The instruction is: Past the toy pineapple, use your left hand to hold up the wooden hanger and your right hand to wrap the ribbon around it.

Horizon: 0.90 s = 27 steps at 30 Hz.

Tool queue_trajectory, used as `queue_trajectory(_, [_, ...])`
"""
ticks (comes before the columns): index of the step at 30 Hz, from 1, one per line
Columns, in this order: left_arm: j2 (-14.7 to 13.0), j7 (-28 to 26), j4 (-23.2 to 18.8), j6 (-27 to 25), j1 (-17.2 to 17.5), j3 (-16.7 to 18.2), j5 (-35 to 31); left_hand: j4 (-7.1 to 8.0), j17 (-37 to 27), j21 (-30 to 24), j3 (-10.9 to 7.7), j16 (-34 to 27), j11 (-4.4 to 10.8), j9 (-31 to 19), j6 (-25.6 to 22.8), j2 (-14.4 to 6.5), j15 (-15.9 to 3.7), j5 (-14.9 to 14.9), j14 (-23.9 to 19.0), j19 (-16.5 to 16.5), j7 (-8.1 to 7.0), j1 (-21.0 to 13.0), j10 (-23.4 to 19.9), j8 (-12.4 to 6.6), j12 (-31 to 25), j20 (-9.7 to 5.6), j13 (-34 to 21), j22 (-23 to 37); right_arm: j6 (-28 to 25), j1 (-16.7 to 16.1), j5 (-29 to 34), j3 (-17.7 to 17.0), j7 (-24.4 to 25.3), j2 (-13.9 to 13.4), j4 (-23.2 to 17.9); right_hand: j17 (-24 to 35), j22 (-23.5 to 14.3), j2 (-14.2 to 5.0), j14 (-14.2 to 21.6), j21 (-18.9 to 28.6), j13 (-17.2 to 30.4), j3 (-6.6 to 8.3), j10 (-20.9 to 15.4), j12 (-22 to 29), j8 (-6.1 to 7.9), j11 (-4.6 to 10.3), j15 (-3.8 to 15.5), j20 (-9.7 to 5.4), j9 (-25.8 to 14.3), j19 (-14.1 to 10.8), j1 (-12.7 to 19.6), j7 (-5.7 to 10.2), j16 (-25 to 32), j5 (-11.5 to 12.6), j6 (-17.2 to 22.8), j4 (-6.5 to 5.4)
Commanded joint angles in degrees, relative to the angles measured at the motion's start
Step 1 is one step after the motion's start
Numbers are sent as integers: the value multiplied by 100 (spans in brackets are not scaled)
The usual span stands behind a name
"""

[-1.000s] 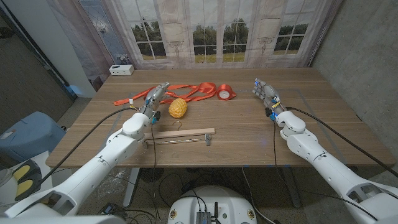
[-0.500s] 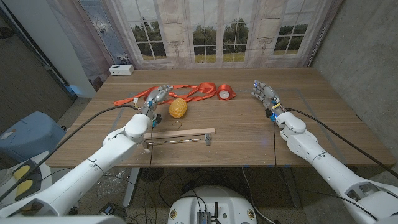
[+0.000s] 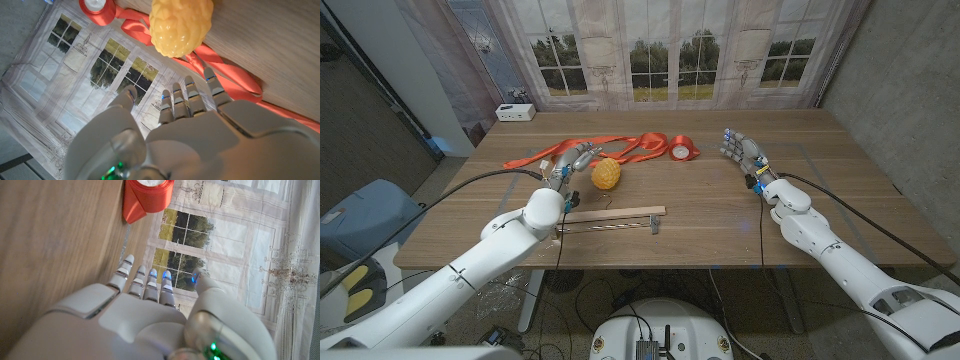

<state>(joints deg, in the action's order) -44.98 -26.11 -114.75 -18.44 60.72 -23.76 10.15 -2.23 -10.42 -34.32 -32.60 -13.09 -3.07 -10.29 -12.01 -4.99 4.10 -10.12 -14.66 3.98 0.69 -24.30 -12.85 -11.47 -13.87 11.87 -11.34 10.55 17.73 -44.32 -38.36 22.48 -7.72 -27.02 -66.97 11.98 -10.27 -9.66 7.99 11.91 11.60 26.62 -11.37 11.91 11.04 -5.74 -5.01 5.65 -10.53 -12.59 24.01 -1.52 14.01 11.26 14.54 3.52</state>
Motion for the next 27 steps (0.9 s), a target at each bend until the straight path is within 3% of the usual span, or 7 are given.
queue_trajectory(1, [-252,-240,-877,-1420,234,-53,-484,-81,-14,29,-19,34,39,-8,-105,63,-47,15,-12,6,-9,-33,-28,-14,-7,10,-12,9,74,80,-38,28,-230,42,185,20,-19,63,54,24,16,20,-47,50,37,26,0,27,-14,2,15,-16,24,53,43,31])
queue_trajectory(7, [-259,-291,-1114,-1768,314,-50,-532,-152,-11,43,-26,43,59,-10,-133,74,-73,10,-21,7,-14,-82,-49,-14,-6,10,-15,9,88,45,-63,14,-274,23,167,24,-20,63,63,26,17,16,-55,51,35,17,-5,28,-15,-2,17,-19,27,56,44,41])
queue_trajectory(12, [-310,-287,-1376,-2242,302,-117,-607,-311,-13,66,-67,52,83,-14,-281,26,-108,-10,-41,29,8,-229,-119,-45,-14,24,-19,11,100,34,-66,4,-297,-2,152,27,-21,61,65,26,19,13,-57,49,32,16,-15,25,-15,-2,19,-15,27,58,46,50])
queue_trajectory(27, [-453,-180,-2070,-3709,134,-384,-636,-546,-19,115,-66,37,165,-22,-445,17,-218,-19,-142,36,-10,-426,-220,-55,-17,29,-23,14,195,133,-111,1,-489,59,400,37,-23,56,61,25,22,3,-58,43,27,19,-12,28,-17,3,19,-13,25,63,53,71])
